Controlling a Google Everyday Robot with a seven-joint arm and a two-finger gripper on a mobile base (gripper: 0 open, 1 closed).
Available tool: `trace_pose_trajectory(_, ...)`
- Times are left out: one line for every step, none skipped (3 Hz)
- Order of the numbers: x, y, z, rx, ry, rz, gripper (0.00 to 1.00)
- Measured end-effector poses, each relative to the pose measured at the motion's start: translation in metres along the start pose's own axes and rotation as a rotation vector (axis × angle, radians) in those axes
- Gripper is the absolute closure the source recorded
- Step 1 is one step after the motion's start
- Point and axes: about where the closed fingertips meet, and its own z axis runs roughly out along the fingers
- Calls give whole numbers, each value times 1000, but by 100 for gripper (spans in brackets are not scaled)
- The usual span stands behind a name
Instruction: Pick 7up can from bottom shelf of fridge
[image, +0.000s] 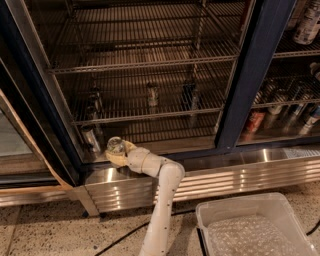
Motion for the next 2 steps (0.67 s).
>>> trace_pose_trajectory(0, 0, 0, 0, 0, 0, 100)
trace_pose_trajectory(0, 0, 0, 0, 0, 0, 100)
